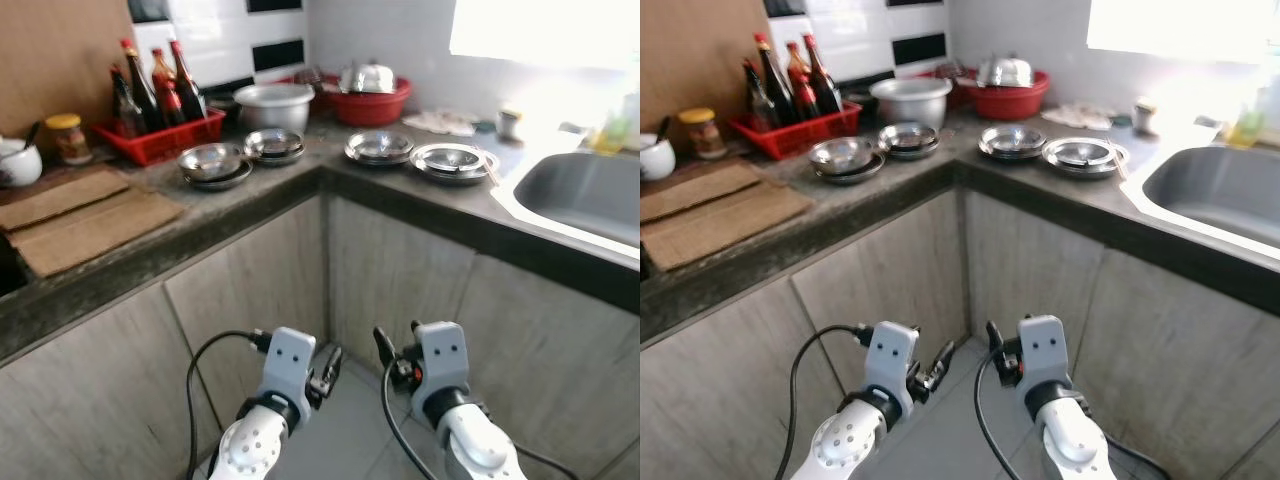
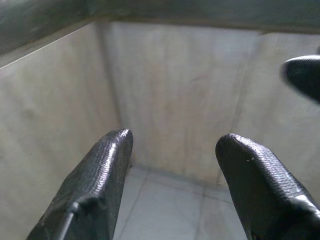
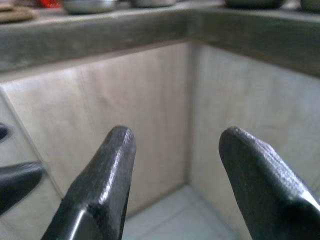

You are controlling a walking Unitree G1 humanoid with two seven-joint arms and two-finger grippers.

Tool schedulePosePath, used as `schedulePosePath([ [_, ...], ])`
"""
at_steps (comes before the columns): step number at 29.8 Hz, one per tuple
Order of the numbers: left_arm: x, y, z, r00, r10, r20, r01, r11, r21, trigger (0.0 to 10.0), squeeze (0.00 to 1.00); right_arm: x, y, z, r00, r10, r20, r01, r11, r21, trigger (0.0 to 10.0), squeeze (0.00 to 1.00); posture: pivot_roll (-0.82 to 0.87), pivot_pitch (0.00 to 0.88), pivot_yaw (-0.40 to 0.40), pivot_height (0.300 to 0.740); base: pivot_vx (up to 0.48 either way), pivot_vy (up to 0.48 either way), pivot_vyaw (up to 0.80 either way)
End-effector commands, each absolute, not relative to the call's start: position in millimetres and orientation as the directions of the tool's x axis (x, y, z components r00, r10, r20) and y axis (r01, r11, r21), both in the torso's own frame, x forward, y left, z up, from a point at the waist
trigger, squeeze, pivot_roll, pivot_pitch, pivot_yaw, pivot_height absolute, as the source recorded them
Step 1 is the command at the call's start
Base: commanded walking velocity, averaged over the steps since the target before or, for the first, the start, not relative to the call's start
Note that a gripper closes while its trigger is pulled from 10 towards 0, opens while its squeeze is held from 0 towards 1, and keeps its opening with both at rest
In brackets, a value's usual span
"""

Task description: Kitchen organization

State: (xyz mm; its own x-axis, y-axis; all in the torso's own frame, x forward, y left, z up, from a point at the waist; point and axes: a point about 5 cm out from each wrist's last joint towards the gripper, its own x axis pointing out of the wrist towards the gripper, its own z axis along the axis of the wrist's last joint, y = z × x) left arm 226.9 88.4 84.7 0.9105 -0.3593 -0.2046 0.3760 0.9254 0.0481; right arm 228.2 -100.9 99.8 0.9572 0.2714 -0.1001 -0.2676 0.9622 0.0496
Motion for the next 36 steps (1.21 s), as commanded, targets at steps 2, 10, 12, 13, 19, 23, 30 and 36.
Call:
schedulePosePath([
  [2,227.5,81.6,90.2,0.906,-0.382,-0.184,0.394,0.918,0.037,10.0,0.0,228.5,-107.8,99.8,0.963,0.252,-0.1,-0.247,0.967,0.054,10.0,0.0,0.09,0.0,-0.011,0.74,0.379,0.0,0.0],
  [10,227.5,80.6,90.4,0.905,-0.383,-0.183,0.396,0.918,0.037,10.0,0.0,228.1,-108.7,102.7,0.961,0.266,-0.077,-0.261,0.963,0.065,10.0,0.0,0.09,0.0,-0.016,0.74,0.382,0.0,0.0],
  [12,227.9,80.1,90.6,0.906,-0.383,-0.183,0.395,0.918,0.036,10.0,0.0,228.6,-110.3,105.0,0.966,0.251,-0.061,-0.247,0.967,0.066,10.0,0.0,0.09,0.0,-0.017,0.74,0.382,0.0,0.69],
  [13,228.1,80.8,90.6,0.908,-0.377,-0.183,0.388,0.921,0.031,10.0,0.0,229.2,-111.3,105.1,0.968,0.245,-0.061,-0.242,0.968,0.063,10.0,0.0,0.09,0.0,-0.018,0.74,0.394,0.0,0.8],
  [19,228.6,81.9,90.7,0.91,-0.372,-0.184,0.382,0.924,0.022,10.0,0.0,230.6,-112.8,105.3,0.97,0.234,-0.061,-0.231,0.971,0.062,10.0,0.0,0.09,0.0,-0.019,0.74,0.394,0.0,0.8],
  [23,228.9,81.0,91.2,0.909,-0.376,-0.182,0.387,0.922,0.028,10.0,0.0,231.6,-113.6,105.9,0.97,0.237,-0.058,-0.233,0.97,0.064,10.0,0.0,0.09,0.0,-0.023,0.74,0.39,0.0,0.8],
  [30,229.0,80.9,91.1,0.91,-0.373,-0.181,0.385,0.922,0.031,10.0,0.0,234.3,-113.9,107.1,0.969,0.241,-0.052,-0.238,0.97,0.053,10.0,0.0,0.1,0.0,-0.022,0.74,0.375,0.0,0.8],
  [36,228.9,80.2,89.9,0.908,-0.375,-0.187,0.389,0.92,0.041,10.0,0.0,238.5,-114.8,107.8,0.97,0.238,-0.052,-0.236,0.971,0.04,10.0,0.0,0.1,0.0,-0.025,0.74,0.051,0.0,0.8],
])
